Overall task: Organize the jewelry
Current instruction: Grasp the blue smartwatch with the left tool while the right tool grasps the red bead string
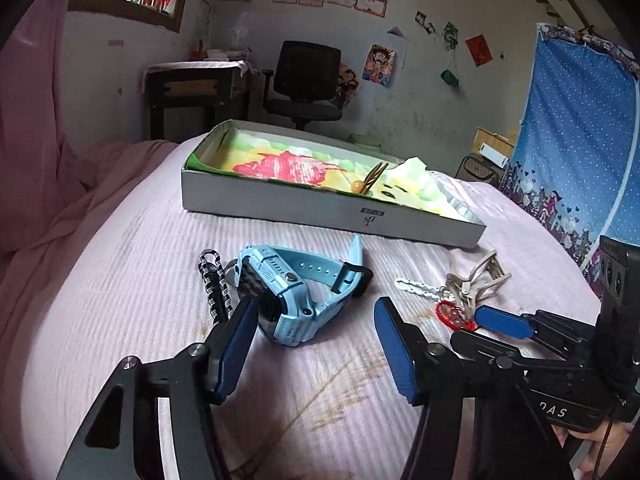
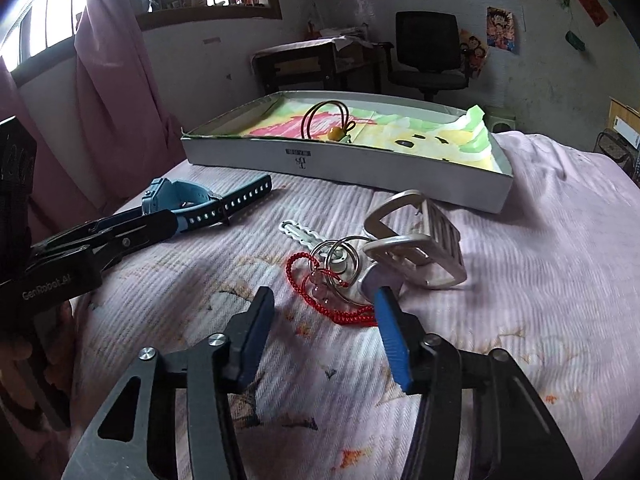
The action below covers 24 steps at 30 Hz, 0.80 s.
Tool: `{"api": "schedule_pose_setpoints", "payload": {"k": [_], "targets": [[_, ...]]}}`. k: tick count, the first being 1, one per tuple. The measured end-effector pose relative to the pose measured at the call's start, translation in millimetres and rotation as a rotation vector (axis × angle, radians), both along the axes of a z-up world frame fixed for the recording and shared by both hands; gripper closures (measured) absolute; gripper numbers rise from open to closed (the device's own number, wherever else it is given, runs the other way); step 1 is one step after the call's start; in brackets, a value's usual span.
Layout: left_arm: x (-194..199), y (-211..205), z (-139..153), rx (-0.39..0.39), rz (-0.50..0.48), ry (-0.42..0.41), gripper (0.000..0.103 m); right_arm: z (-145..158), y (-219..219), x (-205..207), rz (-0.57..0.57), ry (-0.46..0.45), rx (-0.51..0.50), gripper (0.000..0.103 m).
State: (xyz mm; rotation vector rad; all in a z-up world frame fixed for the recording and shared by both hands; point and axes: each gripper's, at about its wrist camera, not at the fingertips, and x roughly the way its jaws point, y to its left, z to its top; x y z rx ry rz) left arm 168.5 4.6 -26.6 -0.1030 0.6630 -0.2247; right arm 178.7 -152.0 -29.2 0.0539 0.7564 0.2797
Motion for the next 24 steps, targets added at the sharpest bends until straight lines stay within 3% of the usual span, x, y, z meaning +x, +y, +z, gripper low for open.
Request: {"api": "schedule_pose_setpoints", "payload": {"k": [7,14,24], "targets": [[11,0,-6,0.006,0.030,0.033,0.045,-7,3,6,0.003,0.033,0.000,0.066],[15,-1,-9,0.027,0.051,0.041,0.056,-7,1,1,-0.013,0.037,0.001,0.075],[13,8,-11,-0.017,0.064,0.037,0.067,-9,-1,-2,-0.004,0.045,0.017,0.089]]}}
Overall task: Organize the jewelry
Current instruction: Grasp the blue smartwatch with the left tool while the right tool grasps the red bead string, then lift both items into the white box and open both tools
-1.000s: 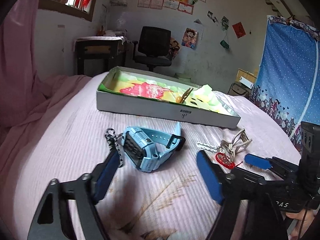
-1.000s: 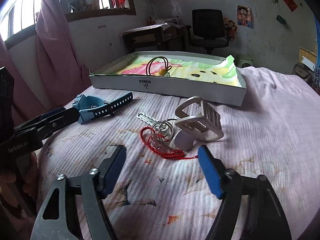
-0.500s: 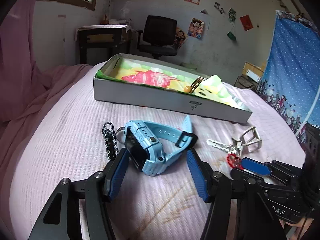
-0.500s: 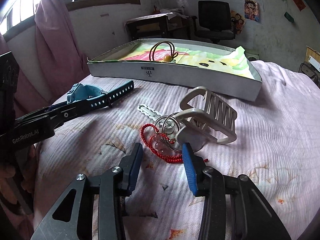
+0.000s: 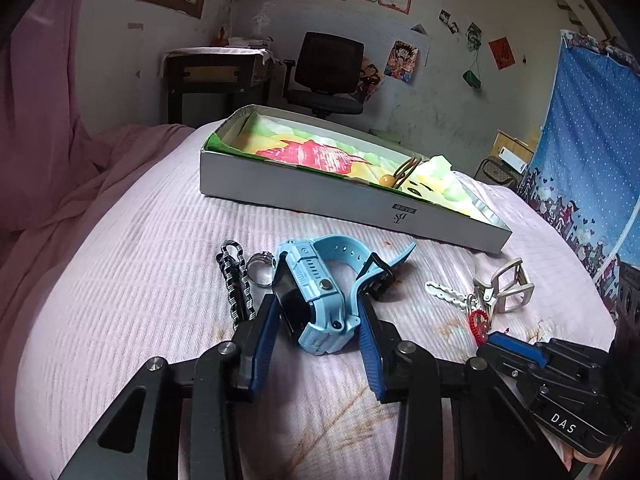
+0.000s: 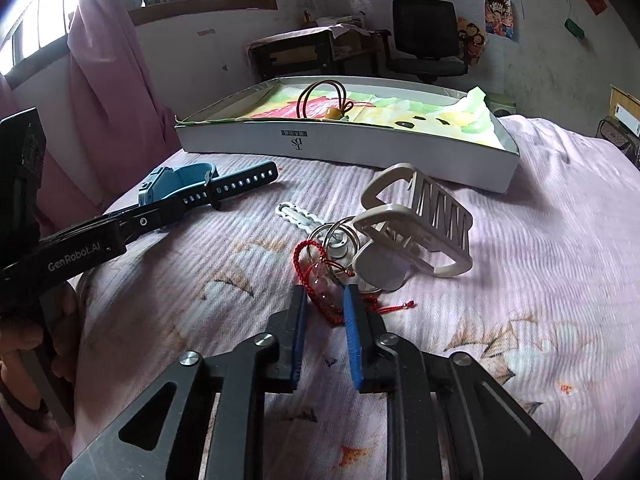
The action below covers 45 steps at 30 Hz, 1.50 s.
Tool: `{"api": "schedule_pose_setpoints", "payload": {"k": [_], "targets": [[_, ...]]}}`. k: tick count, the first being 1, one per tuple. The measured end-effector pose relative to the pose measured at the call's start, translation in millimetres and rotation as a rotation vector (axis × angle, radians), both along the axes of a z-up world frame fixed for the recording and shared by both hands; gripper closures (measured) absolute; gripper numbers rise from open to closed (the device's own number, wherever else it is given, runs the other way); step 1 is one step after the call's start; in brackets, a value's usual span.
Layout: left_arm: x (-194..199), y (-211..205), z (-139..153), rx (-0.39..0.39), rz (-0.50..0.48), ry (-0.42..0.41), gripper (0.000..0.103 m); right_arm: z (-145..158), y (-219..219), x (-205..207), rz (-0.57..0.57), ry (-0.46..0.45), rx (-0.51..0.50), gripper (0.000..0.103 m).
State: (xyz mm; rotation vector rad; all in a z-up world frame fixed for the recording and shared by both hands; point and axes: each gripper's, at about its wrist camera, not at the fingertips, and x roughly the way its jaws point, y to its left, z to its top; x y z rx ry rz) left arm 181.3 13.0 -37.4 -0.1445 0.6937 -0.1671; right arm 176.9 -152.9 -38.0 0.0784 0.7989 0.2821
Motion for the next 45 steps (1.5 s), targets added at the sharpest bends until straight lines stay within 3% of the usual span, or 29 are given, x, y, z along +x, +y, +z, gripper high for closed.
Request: {"api": "schedule_pose_setpoints", "payload": {"k": [11,13,26,38,45], "targets": [[-13,1,3,0.000,0.009,-0.051,0.075,-5,-1,5,0.023,0.026,0.033,0.096],[-19,2,4,-0.014,0.003,-0.073,0.077,-4,-1,3,0.030,0.012,0.038,0.101],[-38,7,13,-0.055,-0.025,-0.166,0.080,8,4,-12,0.060,-0.087,0.030,0.101],[-40,10,15,-0.079,-0.024,-0.169,0.080,27,2,-26,0.043,-0.194,0.028,0.101],[-33,9,39,-0.086,-0.020,-0.200,0.080,51,-3,-19,0.021,-0.274,0.049,0.101]]}}
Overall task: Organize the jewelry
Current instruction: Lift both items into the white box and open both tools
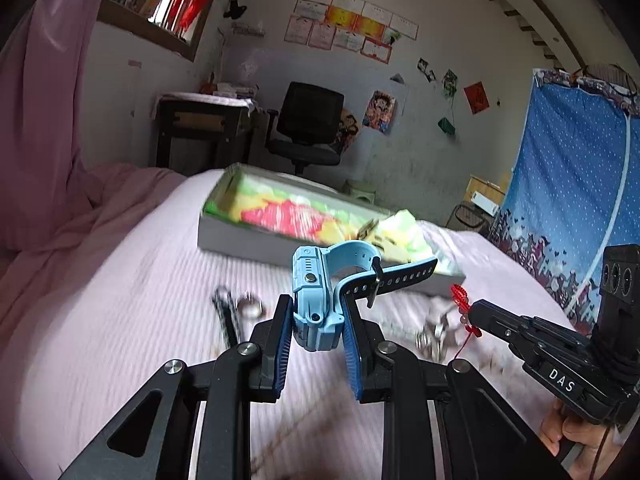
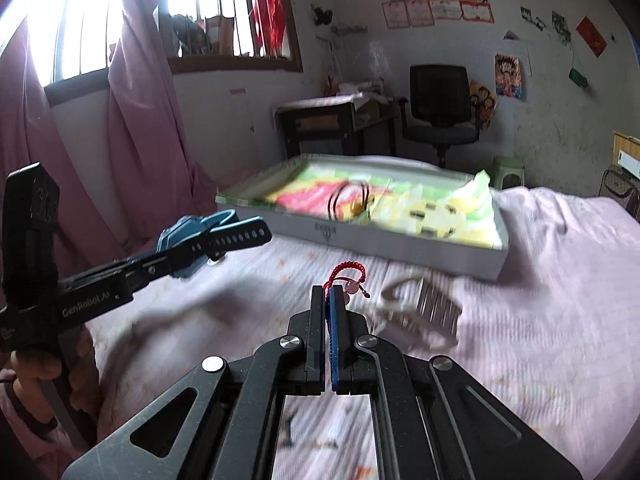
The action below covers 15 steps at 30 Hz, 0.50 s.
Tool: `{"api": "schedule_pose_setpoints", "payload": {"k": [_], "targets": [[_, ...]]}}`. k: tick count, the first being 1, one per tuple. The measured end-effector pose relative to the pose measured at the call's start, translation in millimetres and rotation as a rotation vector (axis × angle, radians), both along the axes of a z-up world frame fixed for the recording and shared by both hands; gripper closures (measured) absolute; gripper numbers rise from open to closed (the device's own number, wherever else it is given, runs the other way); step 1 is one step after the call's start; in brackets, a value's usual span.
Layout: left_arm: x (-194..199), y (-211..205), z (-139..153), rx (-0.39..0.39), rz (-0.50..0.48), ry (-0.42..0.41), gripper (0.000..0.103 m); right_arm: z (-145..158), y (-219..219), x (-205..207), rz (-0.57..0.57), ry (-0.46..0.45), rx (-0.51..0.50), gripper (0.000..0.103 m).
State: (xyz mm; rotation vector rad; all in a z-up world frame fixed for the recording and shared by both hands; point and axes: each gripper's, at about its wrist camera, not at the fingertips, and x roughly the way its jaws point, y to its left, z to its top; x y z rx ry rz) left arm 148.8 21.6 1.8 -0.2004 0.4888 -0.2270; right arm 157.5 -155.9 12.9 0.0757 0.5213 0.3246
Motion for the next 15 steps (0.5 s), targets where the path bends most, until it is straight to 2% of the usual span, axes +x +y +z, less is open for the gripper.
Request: {"api": "schedule_pose_setpoints", "payload": {"k": [6,10,15], "targets": [[30,-8,27,0.027,0.013,-0.022,0.080,24,1,26,-0.019,-0.059,0.035,0.101],[66,-16,37,0.049,0.018,0.016,0.080,29,2,50,-0.040,-0.060,0.045,0.101],[111,-18,31,0.049,0.037,0.098,0.080,29,-1,85,-0.094,-0.036,0.056,0.101]]}}
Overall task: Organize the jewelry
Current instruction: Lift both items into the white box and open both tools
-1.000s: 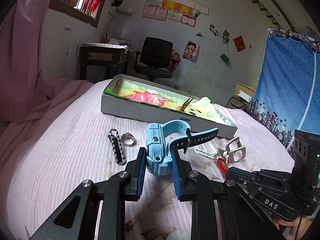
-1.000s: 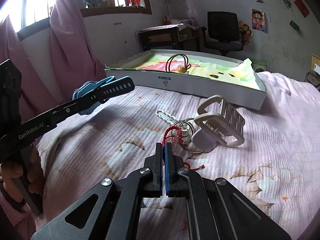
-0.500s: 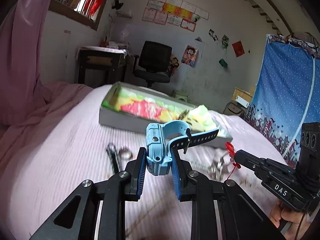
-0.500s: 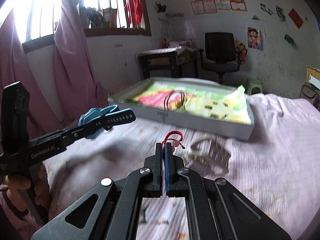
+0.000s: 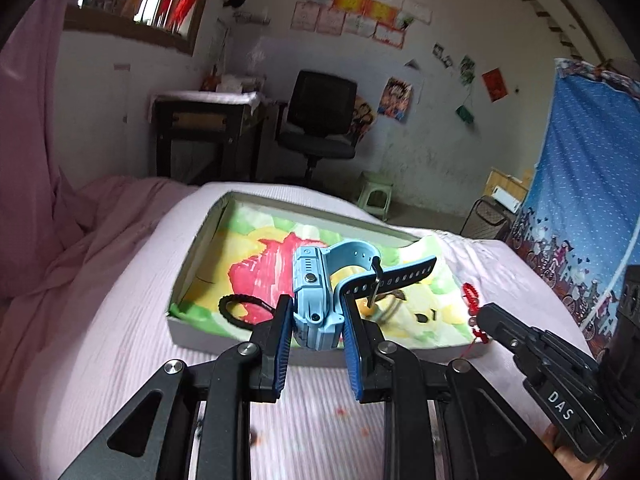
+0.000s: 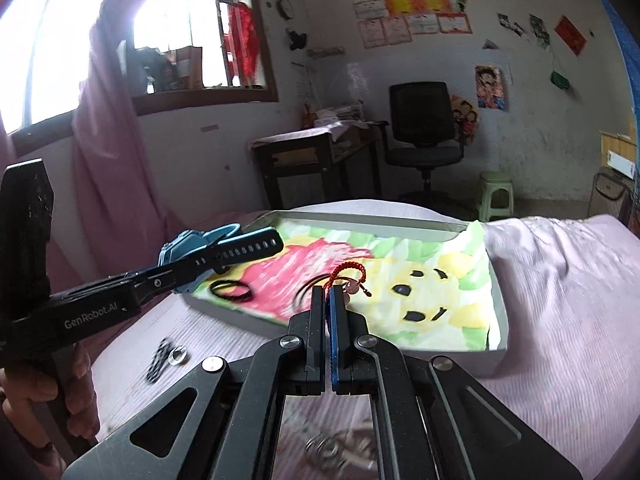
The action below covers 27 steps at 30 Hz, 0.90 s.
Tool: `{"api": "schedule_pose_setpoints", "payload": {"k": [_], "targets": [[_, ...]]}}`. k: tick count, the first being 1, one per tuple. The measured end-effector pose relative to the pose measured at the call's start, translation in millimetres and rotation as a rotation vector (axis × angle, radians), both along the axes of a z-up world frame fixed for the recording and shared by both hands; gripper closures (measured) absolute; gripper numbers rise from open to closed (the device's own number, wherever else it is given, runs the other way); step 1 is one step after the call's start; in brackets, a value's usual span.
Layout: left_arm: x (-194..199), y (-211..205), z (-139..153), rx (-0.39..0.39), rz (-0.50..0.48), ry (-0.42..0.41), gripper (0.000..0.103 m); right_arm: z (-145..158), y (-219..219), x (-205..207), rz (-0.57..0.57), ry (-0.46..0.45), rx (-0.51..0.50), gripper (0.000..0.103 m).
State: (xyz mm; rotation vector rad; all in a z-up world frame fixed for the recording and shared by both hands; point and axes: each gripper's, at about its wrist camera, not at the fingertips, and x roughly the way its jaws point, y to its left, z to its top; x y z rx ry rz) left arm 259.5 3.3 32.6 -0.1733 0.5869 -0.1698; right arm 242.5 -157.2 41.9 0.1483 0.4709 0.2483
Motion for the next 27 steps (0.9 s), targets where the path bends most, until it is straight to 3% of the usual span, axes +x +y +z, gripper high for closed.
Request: {"api": "schedule_pose_setpoints", "payload": {"k": [8,16,23,27], "targets": [[40,-6,-16,0.032,0.016,0.121,0.080,-21,-12,42,-0.063,0.107,0.042,0.101],[60,-11,-28,0.070,0.012,0.226,0.080,-42,-10,69,-0.063,0.216,0.001,0.101],[62,-13,-35,0.089,0.006,0.251,0.080,-55,-3,82,-0.035,0.290,-0.036,0.101],[62,-13,-35,0.071,-0.006,0.250,0.070,-56,-3,82,-0.029,0.299,-0.033,0.101]]}}
